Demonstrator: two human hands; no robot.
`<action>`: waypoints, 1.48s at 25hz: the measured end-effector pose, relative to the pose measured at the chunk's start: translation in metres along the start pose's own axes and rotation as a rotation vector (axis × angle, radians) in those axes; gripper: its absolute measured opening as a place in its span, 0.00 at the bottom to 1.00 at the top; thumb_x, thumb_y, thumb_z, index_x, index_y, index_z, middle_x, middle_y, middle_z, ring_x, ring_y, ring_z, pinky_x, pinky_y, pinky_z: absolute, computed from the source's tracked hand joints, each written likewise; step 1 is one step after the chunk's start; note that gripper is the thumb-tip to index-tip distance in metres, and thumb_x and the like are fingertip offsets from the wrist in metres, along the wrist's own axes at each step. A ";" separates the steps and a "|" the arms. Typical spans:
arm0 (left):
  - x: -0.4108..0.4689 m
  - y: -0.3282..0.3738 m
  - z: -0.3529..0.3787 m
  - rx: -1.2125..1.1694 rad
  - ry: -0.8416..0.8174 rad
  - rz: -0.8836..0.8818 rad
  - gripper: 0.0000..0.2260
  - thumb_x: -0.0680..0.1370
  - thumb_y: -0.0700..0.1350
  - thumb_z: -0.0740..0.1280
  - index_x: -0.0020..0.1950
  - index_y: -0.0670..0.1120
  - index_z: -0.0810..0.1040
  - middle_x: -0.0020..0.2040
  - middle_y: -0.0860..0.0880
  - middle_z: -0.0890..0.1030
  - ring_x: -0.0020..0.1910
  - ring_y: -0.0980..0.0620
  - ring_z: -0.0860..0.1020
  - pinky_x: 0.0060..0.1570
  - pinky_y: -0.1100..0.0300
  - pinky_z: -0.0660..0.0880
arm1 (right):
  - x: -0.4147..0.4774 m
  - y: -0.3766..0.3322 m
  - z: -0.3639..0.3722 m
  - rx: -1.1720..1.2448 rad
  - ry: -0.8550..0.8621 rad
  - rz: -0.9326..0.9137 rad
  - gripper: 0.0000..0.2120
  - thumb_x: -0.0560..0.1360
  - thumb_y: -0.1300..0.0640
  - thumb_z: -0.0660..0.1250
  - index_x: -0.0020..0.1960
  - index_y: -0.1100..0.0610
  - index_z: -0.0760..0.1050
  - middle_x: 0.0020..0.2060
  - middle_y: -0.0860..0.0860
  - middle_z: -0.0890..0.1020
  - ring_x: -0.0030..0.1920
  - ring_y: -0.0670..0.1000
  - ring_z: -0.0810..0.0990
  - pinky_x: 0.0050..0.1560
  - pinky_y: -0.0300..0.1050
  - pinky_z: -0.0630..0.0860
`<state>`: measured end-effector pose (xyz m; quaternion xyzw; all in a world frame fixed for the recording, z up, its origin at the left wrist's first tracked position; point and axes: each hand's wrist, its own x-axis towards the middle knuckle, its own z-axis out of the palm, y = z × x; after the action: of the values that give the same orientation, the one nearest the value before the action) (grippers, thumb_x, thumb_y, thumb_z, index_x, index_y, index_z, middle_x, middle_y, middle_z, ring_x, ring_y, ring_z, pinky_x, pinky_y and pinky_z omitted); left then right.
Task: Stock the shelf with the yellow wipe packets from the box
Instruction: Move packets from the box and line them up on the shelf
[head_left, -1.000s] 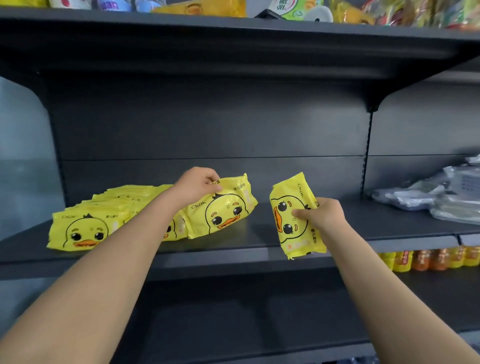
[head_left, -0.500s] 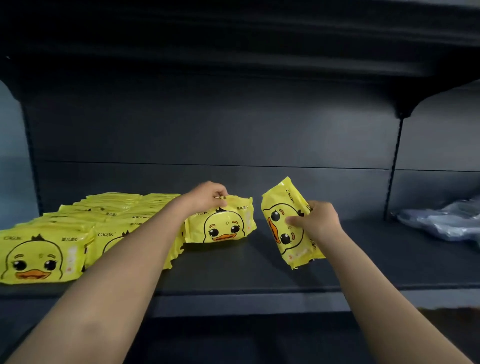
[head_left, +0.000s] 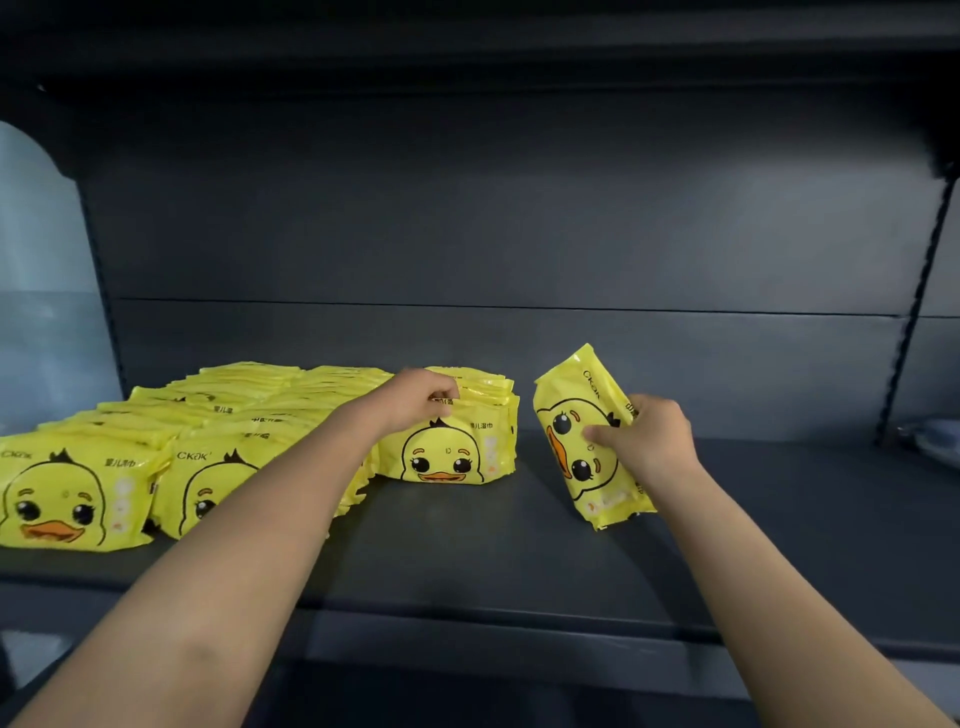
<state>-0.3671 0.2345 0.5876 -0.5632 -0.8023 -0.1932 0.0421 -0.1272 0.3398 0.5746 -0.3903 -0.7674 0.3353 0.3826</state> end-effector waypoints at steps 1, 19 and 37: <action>0.000 0.000 0.000 0.028 0.014 -0.010 0.09 0.78 0.42 0.65 0.58 0.44 0.77 0.54 0.47 0.76 0.52 0.50 0.72 0.50 0.60 0.68 | 0.000 -0.001 0.000 0.010 -0.008 -0.002 0.08 0.69 0.58 0.74 0.42 0.55 0.75 0.39 0.54 0.81 0.44 0.56 0.82 0.46 0.50 0.79; -0.042 -0.027 -0.057 -0.011 0.095 0.021 0.08 0.77 0.45 0.66 0.53 0.43 0.79 0.53 0.48 0.80 0.53 0.51 0.76 0.49 0.62 0.70 | -0.011 -0.083 0.031 -0.235 -0.290 -0.186 0.15 0.68 0.57 0.75 0.52 0.53 0.75 0.47 0.52 0.83 0.43 0.49 0.81 0.44 0.42 0.79; -0.099 -0.068 -0.066 0.067 0.265 -0.023 0.09 0.78 0.44 0.60 0.51 0.45 0.78 0.52 0.48 0.79 0.51 0.49 0.76 0.52 0.54 0.74 | -0.016 -0.058 0.146 -0.814 -0.151 -0.542 0.41 0.70 0.46 0.72 0.76 0.51 0.55 0.73 0.50 0.62 0.73 0.53 0.58 0.72 0.47 0.57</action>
<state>-0.4033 0.1033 0.6022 -0.5216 -0.8022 -0.2397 0.1642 -0.2646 0.2670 0.5460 -0.2689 -0.9356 -0.0761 0.2158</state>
